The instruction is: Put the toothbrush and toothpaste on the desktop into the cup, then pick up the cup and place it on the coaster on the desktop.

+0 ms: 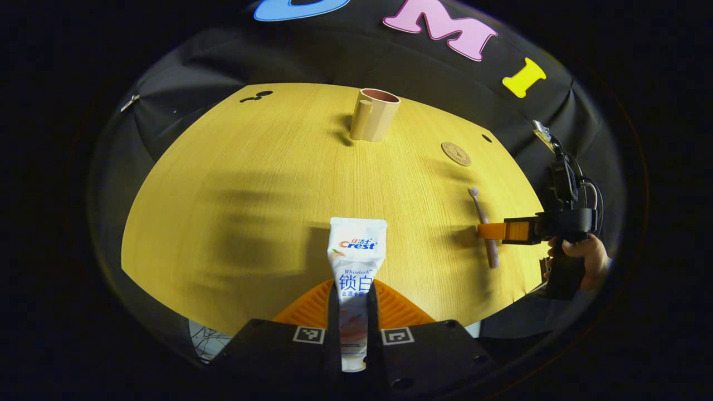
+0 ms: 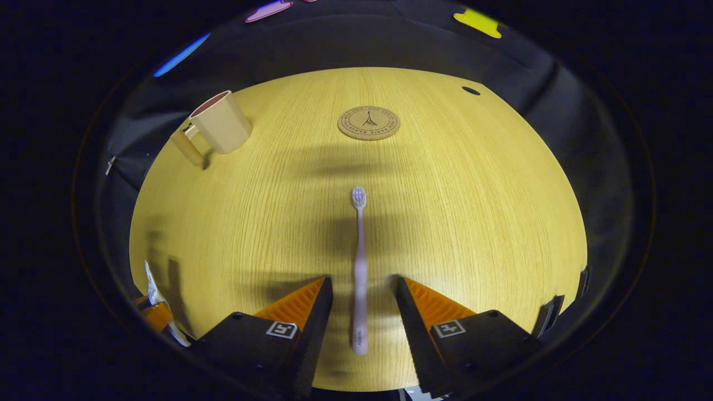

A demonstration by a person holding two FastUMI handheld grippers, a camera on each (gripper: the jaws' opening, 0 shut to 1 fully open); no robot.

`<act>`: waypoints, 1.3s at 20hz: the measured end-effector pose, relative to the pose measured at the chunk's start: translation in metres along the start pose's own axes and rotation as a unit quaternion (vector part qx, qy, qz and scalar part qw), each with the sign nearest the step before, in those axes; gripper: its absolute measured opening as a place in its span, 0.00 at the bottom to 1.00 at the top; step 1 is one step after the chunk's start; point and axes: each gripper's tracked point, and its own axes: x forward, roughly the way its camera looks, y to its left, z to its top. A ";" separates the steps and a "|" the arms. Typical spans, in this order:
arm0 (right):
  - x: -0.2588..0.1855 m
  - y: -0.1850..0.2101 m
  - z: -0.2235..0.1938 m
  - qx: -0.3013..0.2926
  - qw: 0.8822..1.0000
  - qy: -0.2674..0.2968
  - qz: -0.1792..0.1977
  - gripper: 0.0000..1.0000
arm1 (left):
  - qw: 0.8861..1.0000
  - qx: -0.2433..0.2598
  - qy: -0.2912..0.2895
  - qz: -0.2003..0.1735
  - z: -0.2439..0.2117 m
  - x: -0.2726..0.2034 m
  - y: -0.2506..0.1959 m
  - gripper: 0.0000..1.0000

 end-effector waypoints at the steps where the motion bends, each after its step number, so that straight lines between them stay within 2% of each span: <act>1: -0.001 0.003 0.002 0.001 1.000 0.001 -0.002 0.46 | 1.000 -0.003 0.001 -0.005 0.000 0.002 0.001 0.23; 2: 0.001 0.005 0.002 0.005 1.000 0.010 -0.003 0.46 | 1.000 -0.008 0.000 -0.010 0.001 0.003 0.002 0.18; 3: 0.001 0.008 0.004 0.007 1.000 0.011 -0.004 0.31 | 1.000 -0.012 0.000 -0.015 0.001 0.004 0.003 0.23; 4: 0.000 0.009 0.004 0.008 1.000 0.013 -0.008 0.23 | 1.000 -0.015 0.000 -0.018 0.001 0.004 0.006 0.23; 5: 0.001 0.008 0.004 0.014 1.000 0.017 -0.013 0.10 | 1.000 -0.016 0.000 -0.019 0.002 0.004 0.009 0.23; 11: 0.000 0.024 0.001 0.001 0.998 0.035 0.044 0.07 | 0.999 -0.030 -0.002 -0.017 0.008 0.008 0.025 0.22; 15: 0.000 0.020 0.004 -0.004 0.998 0.030 0.051 0.07 | 0.999 -0.034 -0.011 -0.015 0.024 0.007 0.026 0.22; 19: -0.007 0.016 -0.004 -0.031 0.996 0.041 0.067 0.07 | 0.998 -0.020 -0.061 -0.020 0.077 -0.011 0.019 0.22; 26: -0.046 0.008 0.028 0.001 0.994 -0.012 0.107 0.07 | 0.987 -0.020 -0.152 -0.051 0.195 -0.034 -0.008 0.22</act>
